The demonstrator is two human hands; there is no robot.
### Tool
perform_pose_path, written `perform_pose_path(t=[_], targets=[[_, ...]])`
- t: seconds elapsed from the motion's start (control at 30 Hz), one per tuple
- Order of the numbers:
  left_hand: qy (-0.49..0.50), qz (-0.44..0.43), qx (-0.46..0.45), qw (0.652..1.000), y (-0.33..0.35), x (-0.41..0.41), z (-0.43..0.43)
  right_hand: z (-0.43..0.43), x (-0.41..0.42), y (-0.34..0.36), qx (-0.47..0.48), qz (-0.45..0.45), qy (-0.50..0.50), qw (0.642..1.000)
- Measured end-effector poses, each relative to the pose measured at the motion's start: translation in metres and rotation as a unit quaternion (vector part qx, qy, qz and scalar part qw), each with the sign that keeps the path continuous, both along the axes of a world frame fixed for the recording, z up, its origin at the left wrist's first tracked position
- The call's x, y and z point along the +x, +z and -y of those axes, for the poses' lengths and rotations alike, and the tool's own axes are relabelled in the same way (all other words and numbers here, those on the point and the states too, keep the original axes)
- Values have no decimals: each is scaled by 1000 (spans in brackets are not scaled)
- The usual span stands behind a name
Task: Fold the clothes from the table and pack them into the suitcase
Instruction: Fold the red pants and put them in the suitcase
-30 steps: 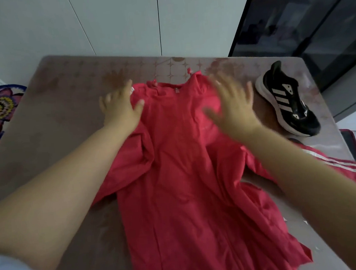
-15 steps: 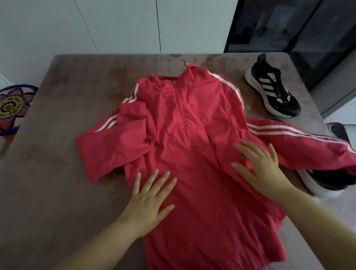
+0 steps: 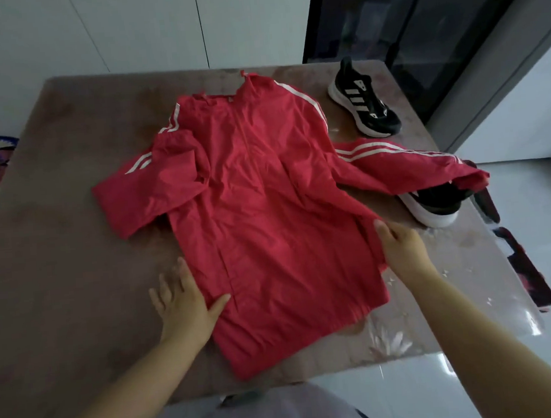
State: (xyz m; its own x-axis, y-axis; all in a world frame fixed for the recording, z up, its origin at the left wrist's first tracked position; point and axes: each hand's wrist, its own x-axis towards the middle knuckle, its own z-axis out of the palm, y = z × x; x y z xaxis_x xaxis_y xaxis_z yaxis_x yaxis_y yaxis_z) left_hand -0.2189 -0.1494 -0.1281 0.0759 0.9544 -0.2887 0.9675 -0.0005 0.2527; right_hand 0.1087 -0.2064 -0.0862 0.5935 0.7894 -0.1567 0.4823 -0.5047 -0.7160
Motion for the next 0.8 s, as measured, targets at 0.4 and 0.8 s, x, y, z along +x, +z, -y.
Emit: perform_pose_path(t=[0.4, 0.8], targets=[[111, 239, 109, 958, 7, 14, 61, 44, 58, 67, 21, 52, 115, 992], [153, 113, 179, 965, 21, -25, 64, 104, 16, -35, -114, 219, 300, 921]])
